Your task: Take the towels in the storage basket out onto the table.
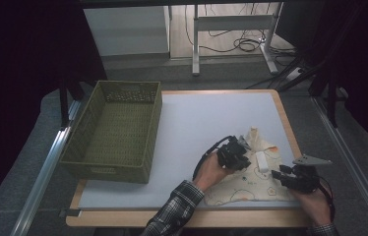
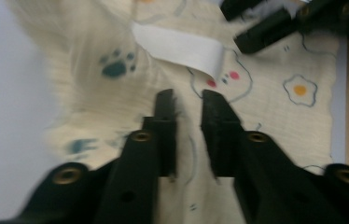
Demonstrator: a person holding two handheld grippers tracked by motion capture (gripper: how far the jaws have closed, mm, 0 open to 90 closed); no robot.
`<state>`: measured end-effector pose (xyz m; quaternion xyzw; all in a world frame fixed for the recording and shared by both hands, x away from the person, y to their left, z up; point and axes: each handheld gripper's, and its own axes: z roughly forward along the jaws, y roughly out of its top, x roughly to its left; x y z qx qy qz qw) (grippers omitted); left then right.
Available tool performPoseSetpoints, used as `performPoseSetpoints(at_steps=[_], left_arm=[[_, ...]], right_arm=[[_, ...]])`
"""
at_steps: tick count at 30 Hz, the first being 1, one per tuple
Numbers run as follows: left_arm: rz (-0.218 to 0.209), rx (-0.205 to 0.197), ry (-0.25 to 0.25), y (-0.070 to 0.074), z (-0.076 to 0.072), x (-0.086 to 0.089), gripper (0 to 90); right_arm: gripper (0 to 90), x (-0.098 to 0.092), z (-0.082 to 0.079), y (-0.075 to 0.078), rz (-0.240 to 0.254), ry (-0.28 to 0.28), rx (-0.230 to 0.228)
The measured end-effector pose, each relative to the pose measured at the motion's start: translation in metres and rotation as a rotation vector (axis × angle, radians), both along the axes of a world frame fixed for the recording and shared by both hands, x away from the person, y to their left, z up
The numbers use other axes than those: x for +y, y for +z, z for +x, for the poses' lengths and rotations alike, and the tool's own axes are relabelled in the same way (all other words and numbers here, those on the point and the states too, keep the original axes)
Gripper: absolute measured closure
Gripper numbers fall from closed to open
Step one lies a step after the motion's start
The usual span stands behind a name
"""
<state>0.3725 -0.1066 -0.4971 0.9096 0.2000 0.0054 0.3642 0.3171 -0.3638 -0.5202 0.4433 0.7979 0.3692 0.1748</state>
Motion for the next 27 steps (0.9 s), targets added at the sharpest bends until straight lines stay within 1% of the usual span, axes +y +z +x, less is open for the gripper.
performPoseSetpoints(at_steps=[2, 3, 5, 6, 7, 9, 10, 11, 12, 14, 15, 17, 18, 19, 20, 21, 24, 25, 26, 27], left_arm=[[0.004, 0.014, -0.016, -0.005, -0.001, -0.002, 60.0], [-0.012, 0.02, -0.024, -0.005, -0.002, 0.0, 56.7], [-0.05, 0.021, -0.017, 0.002, -0.002, 0.006, 49.0], [-0.07, 0.015, -0.008, 0.008, -0.002, 0.01, 47.3], [-0.079, 0.002, 0.005, 0.013, -0.001, 0.015, 45.2], [-0.084, -0.03, 0.033, 0.024, 0.002, 0.024, 41.6], [-0.086, -0.039, 0.053, 0.028, 0.004, 0.029, 40.9], [-0.085, -0.05, 0.073, 0.031, 0.006, 0.034, 40.8], [-0.09, -0.055, 0.105, 0.033, 0.009, 0.037, 41.5], [-0.075, -0.071, 0.137, 0.032, 0.016, 0.042, 45.9], [-0.073, -0.066, 0.153, 0.029, 0.02, 0.043, 49.4], [-0.06, -0.054, 0.169, 0.021, 0.027, 0.042, 55.2], [-0.055, -0.047, 0.182, 0.015, 0.03, 0.04, 56.5], [-0.043, -0.038, 0.184, 0.01, 0.033, 0.039, 56.8], [-0.04, -0.025, 0.192, 0.005, 0.036, 0.036, 56.8], [-0.026, -0.016, 0.19, -0.001, 0.038, 0.035, 55.9], [0.011, 0.008, 0.198, -0.016, 0.041, 0.028, 50.9], [0.027, 0.006, 0.196, -0.02, 0.041, 0.027, 52.7], [0.026, -0.01, 0.193, -0.023, 0.04, 0.026, 59.3], [0.011, -0.004, 0.179, -0.023, 0.039, 0.027, 65.9]], right_arm=[[53.5, -0.002, 0.0, 0.0, -0.001, -0.003, -0.004], [53.4, -0.003, -0.001, 0.0, 0.0, -0.005, -0.005], [53.1, -0.006, -0.002, 0.0, 0.004, -0.011, -0.007], [52.8, -0.008, -0.002, 0.0, 0.004, -0.015, -0.01], [52.4, -0.009, -0.002, 0.001, 0.004, -0.02, -0.01], [51.4, -0.011, -0.003, 0.001, 0.001, -0.03, -0.008], [51.1, -0.013, -0.003, 0.0, -0.003, -0.033, -0.01], [50.9, -0.014, -0.003, 0.0, -0.005, -0.037, -0.006], [50.9, -0.015, -0.003, -0.001, 0.0, -0.037, -0.008], [50.9, -0.016, -0.003, -0.002, 0.014, -0.039, -0.011], [50.8, -0.016, -0.003, -0.002, 0.013, -0.04, -0.012], [50.2, -0.015, -0.004, -0.002, 0.006, -0.041, -0.015], [49.9, -0.015, -0.004, -0.002, 0.005, -0.042, -0.016], [49.8, -0.015, -0.004, -0.002, 0.007, -0.042, -0.016], [49.8, -0.015, -0.004, -0.002, 0.008, -0.042, -0.017], [49.8, -0.015, -0.004, -0.002, 0.011, -0.043, -0.018], [49.5, -0.015, -0.004, -0.003, 0.017, -0.044, -0.021], [49.4, -0.015, -0.004, -0.003, 0.017, -0.045, -0.021], [49.3, -0.015, -0.005, -0.003, 0.018, -0.045, -0.023], [49.2, -0.015, -0.005, -0.003, 0.018, -0.045, -0.023]])
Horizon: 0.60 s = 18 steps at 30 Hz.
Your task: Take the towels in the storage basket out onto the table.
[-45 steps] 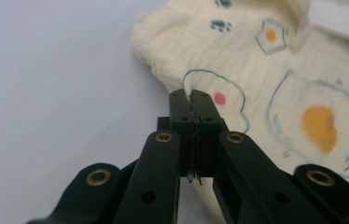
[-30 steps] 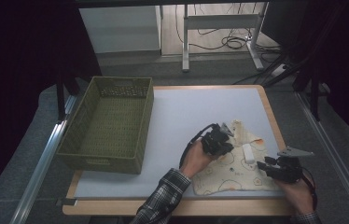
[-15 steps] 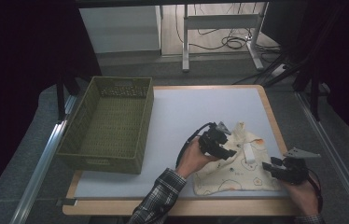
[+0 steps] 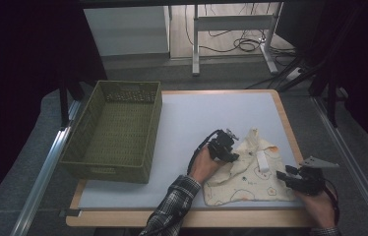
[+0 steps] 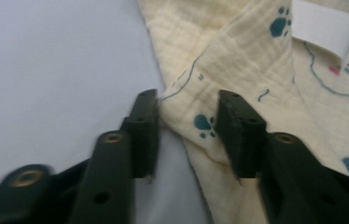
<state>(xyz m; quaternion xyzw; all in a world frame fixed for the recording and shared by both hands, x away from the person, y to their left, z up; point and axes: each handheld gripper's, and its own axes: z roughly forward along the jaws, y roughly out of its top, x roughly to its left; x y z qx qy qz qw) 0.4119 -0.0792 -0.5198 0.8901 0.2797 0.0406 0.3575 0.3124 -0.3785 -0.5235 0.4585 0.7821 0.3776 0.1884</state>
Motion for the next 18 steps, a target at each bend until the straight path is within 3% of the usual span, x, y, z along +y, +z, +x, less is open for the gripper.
performPoseSetpoints(at_steps=[1, 3, 8, 11, 15, 18], left_arm=[[-0.011, 0.008, -0.005, 0.0, 0.0, 0.0, 76.1], [0.004, -0.026, -0.005, 0.004, -0.002, 0.001, 82.2], [-0.039, -0.07, 0.04, 0.025, 0.001, 0.015, 82.0], [-0.025, -0.096, 0.076, 0.036, 0.006, 0.028, 81.1], [-0.032, -0.078, 0.106, 0.041, 0.013, 0.045, 78.6], [-0.027, -0.065, 0.112, 0.036, 0.016, 0.05, 78.9]], right_arm=[[49.1, 0.0, 0.0, 0.0, 0.0, 0.0, -0.001], [49.1, 0.0, 0.0, 0.0, 0.0, 0.0, -0.002], [49.0, 0.0, 0.0, 0.0, -0.001, 0.003, -0.002], [49.0, 0.0, 0.0, 0.0, -0.003, 0.004, 0.0], [49.0, 0.0, 0.001, 0.0, -0.005, 0.002, 0.003], [49.1, 0.004, 0.0, 0.002, -0.008, -0.008, -0.005]])
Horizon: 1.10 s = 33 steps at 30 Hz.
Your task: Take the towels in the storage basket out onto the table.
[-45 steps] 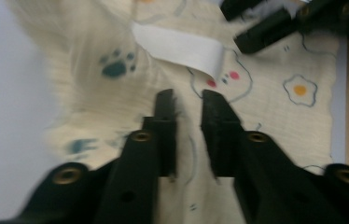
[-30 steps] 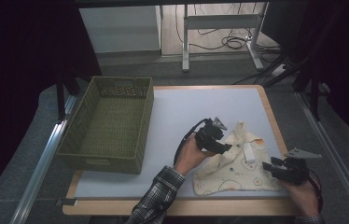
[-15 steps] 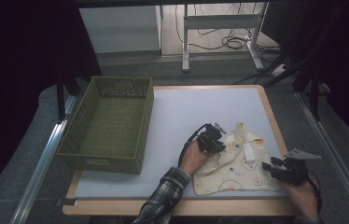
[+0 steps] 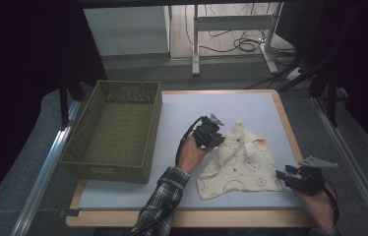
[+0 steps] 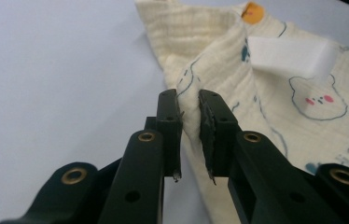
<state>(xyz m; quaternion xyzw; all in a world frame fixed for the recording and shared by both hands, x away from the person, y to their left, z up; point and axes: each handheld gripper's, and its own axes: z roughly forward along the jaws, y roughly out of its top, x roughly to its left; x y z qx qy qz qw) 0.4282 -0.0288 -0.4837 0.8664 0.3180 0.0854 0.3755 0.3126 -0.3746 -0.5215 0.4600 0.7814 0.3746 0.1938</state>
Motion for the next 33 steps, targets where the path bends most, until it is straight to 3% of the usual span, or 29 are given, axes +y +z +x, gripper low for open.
performPoseSetpoints(at_steps=[4, 6, 8, 13, 16, 20, 22, 26, 30, 33], left_arm=[[0.002, 0.009, 0.008, -0.008, 0.002, 0.003, 82.7], [0.017, -0.005, 0.023, -0.009, 0.003, 0.005, 83.8], [0.035, -0.026, 0.047, -0.008, 0.005, 0.009, 83.9], [0.084, -0.048, 0.148, -0.006, 0.016, 0.03, 83.6], [0.133, -0.054, 0.225, -0.008, 0.024, 0.045, 83.2], [0.159, -0.052, 0.323, -0.012, 0.035, 0.063, 81.1], [0.158, -0.053, 0.357, -0.013, 0.037, 0.067, 70.3], [0.133, -0.072, 0.36, -0.014, 0.029, 0.065, 46.5], [0.056, -0.054, 0.314, -0.013, 0.013, 0.058, 30.7], [0.042, -0.054, 0.275, -0.017, -0.001, 0.051, 23.1]], right_arm=[[50.2, 0.01, 0.001, 0.001, 0.004, 0.046, 0.005], [53.2, 0.015, 0.002, -0.001, -0.014, 0.055, 0.017], [55.8, 0.016, 0.002, -0.001, -0.042, 0.056, -0.001], [57.8, 0.016, 0.0, -0.002, -0.059, 0.058, -0.012], [65.9, 0.014, -0.002, -0.001, -0.06, 0.051, -0.011], [73.7, 0.012, -0.005, -0.001, -0.055, 0.056, -0.005], [74.1, 0.011, -0.006, 0.0, -0.053, 0.058, 0.0], [70.9, 0.009, -0.004, 0.002, -0.049, 0.055, 0.007], [68.8, 0.01, 0.006, 0.009, -0.019, 0.051, 0.006], [70.3, 0.015, 0.017, 0.015, 0.007, 0.072, 0.014]])
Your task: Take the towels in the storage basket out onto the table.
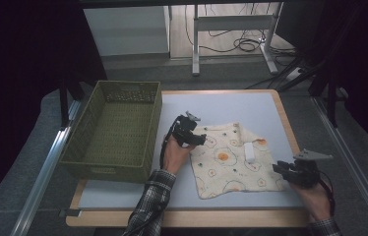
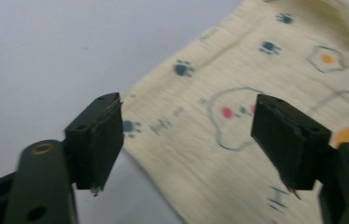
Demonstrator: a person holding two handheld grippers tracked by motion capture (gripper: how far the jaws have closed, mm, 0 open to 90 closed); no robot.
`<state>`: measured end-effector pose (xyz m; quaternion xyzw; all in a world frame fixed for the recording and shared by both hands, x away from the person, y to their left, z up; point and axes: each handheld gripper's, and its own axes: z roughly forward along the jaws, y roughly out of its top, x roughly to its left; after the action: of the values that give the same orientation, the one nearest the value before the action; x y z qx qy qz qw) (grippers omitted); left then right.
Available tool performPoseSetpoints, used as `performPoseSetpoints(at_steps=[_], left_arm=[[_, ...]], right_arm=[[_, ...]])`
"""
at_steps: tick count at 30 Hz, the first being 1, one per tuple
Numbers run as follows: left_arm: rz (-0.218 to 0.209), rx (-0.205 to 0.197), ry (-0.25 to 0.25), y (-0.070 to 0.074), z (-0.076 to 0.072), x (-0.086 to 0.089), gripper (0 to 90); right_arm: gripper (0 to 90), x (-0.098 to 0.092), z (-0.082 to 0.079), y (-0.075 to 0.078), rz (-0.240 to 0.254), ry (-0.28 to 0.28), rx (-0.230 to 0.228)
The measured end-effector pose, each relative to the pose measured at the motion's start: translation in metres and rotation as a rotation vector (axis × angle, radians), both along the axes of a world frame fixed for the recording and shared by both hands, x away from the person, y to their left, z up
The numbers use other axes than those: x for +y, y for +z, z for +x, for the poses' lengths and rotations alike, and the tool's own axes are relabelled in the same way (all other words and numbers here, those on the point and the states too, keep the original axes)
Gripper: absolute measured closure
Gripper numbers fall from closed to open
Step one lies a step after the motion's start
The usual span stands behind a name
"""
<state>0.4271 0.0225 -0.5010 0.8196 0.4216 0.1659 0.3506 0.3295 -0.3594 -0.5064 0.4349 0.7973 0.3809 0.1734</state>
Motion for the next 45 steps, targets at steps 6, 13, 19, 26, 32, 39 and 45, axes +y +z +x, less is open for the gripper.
performPoseSetpoints(at_steps=[6, 13, 19, 26, 32, 39, 45], left_arm=[[-0.042, 0.027, -0.051, -0.015, -0.032, -0.002, 15.2], [-0.043, 0.042, -0.1, -0.032, -0.063, 0.004, 12.0], [-0.023, 0.029, -0.092, -0.041, -0.068, 0.013, 7.9], [-0.011, 0.022, -0.096, -0.042, -0.069, 0.012, 7.1], [-0.017, 0.021, -0.093, -0.043, -0.069, 0.011, 7.1], [-0.009, 0.022, -0.098, -0.042, -0.069, 0.012, 7.1], [-0.023, 0.024, -0.107, -0.04, -0.077, 0.011, 9.4]], right_arm=[[87.0, 0.023, 0.025, 0.006, 0.015, 0.053, 0.015], [89.7, 0.061, 0.054, 0.008, 0.013, 0.114, 0.019], [89.3, 0.094, 0.079, -0.005, -0.006, 0.154, 0.029], [87.2, 0.106, 0.115, -0.015, -0.079, 0.133, 0.016], [85.0, 0.072, 0.146, 0.006, -0.127, -0.03, -0.023], [79.6, 0.041, 0.136, 0.025, -0.076, -0.079, -0.039], [75.5, 0.037, 0.12, 0.024, -0.088, -0.048, -0.046]])
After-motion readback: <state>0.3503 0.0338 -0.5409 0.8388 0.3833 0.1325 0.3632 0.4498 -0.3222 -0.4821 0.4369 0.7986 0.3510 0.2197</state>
